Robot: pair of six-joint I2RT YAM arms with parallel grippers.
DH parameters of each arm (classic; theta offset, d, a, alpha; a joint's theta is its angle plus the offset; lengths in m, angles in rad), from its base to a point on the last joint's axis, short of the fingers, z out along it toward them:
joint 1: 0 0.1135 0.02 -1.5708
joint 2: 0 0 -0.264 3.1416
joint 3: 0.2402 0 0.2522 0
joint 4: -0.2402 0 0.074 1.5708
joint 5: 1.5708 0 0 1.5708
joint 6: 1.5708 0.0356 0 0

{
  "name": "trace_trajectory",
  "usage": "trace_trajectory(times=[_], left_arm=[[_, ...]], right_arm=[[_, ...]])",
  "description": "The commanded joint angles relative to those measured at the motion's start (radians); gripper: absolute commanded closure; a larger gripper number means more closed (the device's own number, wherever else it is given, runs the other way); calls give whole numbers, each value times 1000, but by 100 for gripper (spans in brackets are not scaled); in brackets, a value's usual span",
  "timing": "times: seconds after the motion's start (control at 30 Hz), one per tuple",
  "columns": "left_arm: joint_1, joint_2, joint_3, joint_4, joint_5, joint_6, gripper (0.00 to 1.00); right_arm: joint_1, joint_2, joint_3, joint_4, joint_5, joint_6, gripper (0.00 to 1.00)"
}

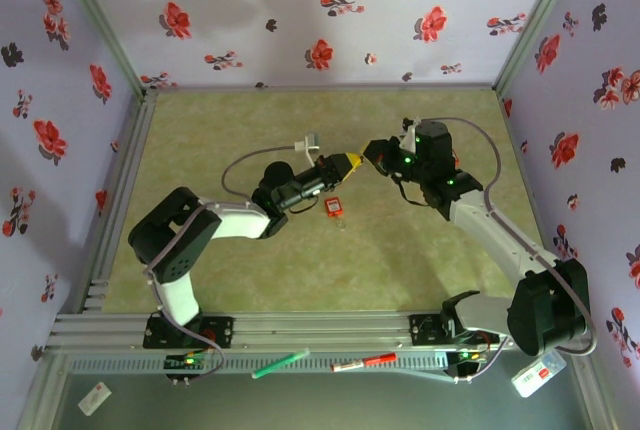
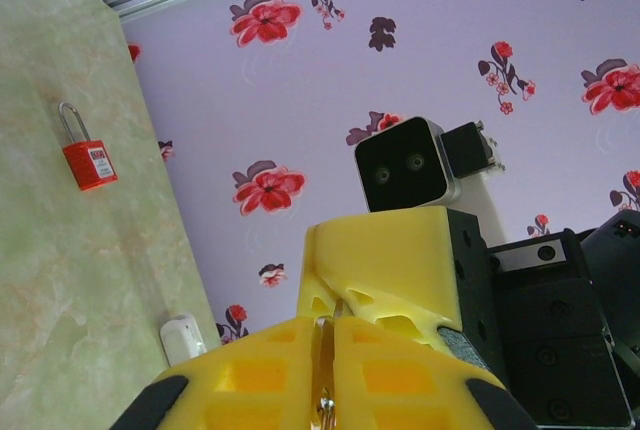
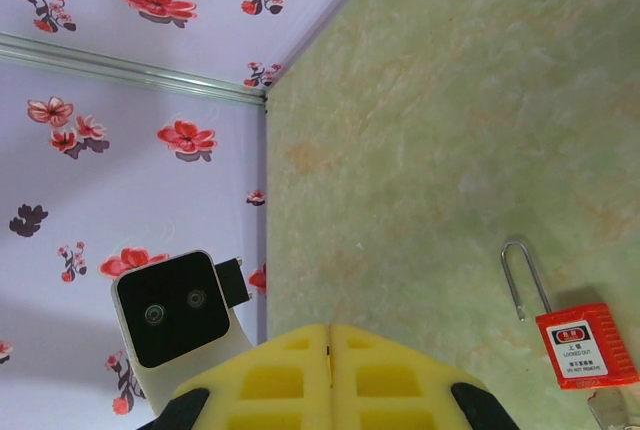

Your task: Unlock with the key

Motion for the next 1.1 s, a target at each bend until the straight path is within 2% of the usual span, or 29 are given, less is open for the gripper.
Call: trace_trajectory(times=[0.0, 0.03, 0.2, 0.23, 0.27, 0.33, 0.37, 0.4, 0.43, 0.5, 0.6, 0.7, 0.9, 1.07], left_arm=[[-8, 11, 45, 37, 52, 8, 96], [-8, 11, 45, 36, 53, 7, 100], [5, -4, 29, 31, 66, 3, 100], [10, -11, 23, 28, 71, 5, 100], [16, -22, 15, 18, 76, 8, 100], [39, -64, -20, -9, 80, 29, 100], [52, -89, -43, -30, 80, 45, 100], [72, -128, -68, -65, 79, 70, 100], [89, -172, -86, -135, 80, 114, 100], [107, -274, -94, -350, 69, 243, 100], [105, -407, -17, -770, -2, 469, 100], [109, -472, 30, -968, -54, 570, 100], [113, -512, 23, -982, -52, 564, 100], [114, -519, -4, -939, -53, 524, 100]], right_arm=[[13, -2, -16, 26, 1, 11, 100], [14, -1, -19, 29, 2, 11, 100], [12, -11, -28, 16, 2, -10, 100], [9, -16, -22, -10, 4, -35, 97], [3, -21, -13, -49, 10, -65, 85], [-46, -41, 38, -215, 40, -180, 51], [-74, -50, 66, -312, 77, -243, 38], [-113, -49, 106, -426, 146, -328, 27], [-151, -35, 152, -541, 226, -404, 22], [-242, 43, 224, -702, 348, -564, 19], [-347, 205, 318, -805, 517, -726, 16], [-433, 385, 406, -800, 582, -837, 16], [-516, 734, 686, -858, 501, -980, 21], [-515, 869, 817, -873, 490, -1030, 22]])
